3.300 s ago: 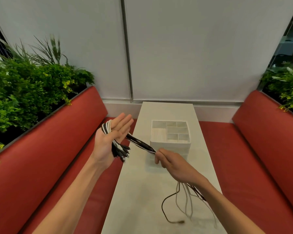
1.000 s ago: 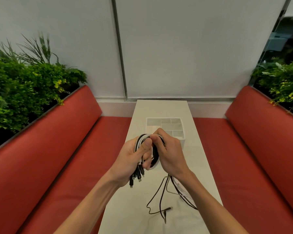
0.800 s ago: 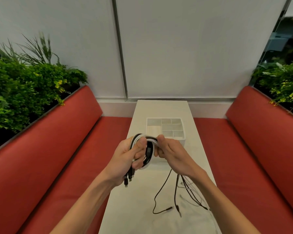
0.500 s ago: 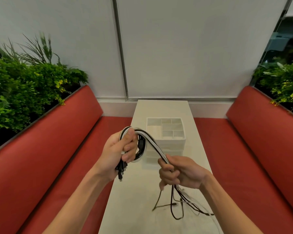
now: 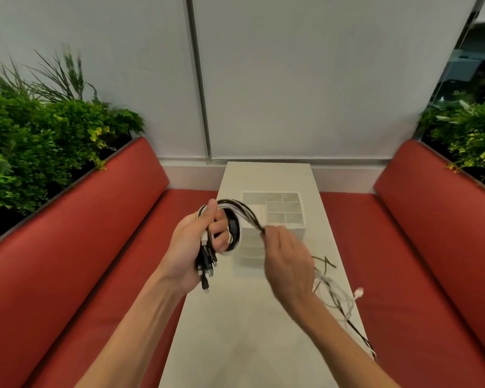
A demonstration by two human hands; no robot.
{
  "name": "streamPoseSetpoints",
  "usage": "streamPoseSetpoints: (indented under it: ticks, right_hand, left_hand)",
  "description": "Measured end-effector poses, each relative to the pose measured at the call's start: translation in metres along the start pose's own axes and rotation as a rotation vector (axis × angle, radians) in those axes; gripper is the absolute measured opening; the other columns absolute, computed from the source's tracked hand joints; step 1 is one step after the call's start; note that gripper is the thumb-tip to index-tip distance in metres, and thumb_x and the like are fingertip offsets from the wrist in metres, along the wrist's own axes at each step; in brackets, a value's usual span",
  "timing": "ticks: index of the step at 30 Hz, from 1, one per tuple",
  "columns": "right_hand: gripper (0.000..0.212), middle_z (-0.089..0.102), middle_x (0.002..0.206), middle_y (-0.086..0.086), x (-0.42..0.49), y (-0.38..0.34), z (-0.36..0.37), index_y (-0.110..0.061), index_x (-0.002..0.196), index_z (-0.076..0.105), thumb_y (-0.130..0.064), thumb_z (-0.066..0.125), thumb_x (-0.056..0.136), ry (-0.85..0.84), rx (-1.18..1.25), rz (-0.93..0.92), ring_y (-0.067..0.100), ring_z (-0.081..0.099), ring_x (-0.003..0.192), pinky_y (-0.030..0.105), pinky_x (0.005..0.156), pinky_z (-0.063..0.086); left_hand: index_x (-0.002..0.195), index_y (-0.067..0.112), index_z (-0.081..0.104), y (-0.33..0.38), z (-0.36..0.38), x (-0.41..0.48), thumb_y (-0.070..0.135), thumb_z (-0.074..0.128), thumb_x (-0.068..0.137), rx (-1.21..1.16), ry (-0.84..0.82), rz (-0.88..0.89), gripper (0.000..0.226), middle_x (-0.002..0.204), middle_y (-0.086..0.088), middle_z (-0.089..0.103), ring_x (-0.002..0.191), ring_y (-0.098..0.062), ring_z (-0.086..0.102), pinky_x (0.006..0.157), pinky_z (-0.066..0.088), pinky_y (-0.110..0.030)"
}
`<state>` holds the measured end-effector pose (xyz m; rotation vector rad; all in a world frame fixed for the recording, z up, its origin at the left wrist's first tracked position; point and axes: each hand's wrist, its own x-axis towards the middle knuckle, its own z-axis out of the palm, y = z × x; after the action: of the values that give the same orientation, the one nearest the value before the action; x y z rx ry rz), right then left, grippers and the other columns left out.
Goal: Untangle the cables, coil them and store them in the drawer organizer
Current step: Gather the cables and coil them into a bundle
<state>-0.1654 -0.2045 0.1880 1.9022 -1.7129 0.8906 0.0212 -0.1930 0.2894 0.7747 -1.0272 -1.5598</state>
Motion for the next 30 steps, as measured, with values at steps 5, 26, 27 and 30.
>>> streamPoseSetpoints:
  ticks: [5,26,27,30]
  right_hand:
    - [0.044,0.049,0.098,0.001,-0.022,-0.025,0.002,-0.012,0.153,0.053,-0.015,0.039,0.112,-0.107,0.164,0.038,0.022,0.042,0.084,0.038,0.072,0.035]
    - [0.047,0.042,0.081,-0.002,0.026,0.021,0.011,-0.019,0.090,0.056,-0.052,0.035,0.115,-1.105,1.728,0.429,0.013,0.022,0.063,0.025,0.059,0.022]
    - [0.045,0.042,0.080,0.000,0.024,0.021,0.010,-0.021,0.088,0.049,-0.052,0.034,0.116,-1.131,1.710,0.386,0.016,0.024,0.065,0.027,0.063,0.027]
    - [0.042,0.033,0.075,0.002,0.020,0.028,0.010,-0.021,0.085,0.047,-0.048,0.037,0.117,-1.139,1.627,0.360,0.018,0.030,0.067,0.037,0.091,0.050]
  left_hand:
    - [0.096,0.015,0.056,-0.001,-0.001,0.010,0.037,0.059,0.107,-0.157,0.103,0.001,0.026,0.079,0.002,0.051,0.060,-0.014,0.046,0.059,0.045,-0.024]
    - [0.090,0.016,0.057,0.018,-0.018,0.034,0.037,0.058,0.108,0.074,0.129,0.023,0.028,0.078,-0.001,0.055,0.056,-0.014,0.047,0.055,0.040,-0.024]
    - [0.089,0.017,0.056,0.017,-0.018,0.033,0.037,0.058,0.108,0.049,0.132,0.026,0.028,0.077,-0.001,0.054,0.055,-0.014,0.046,0.055,0.040,-0.023]
    - [0.089,0.017,0.054,0.018,-0.022,0.032,0.034,0.056,0.109,-0.119,0.160,0.036,0.026,0.073,0.004,0.050,0.053,-0.011,0.046,0.053,0.041,-0.021]
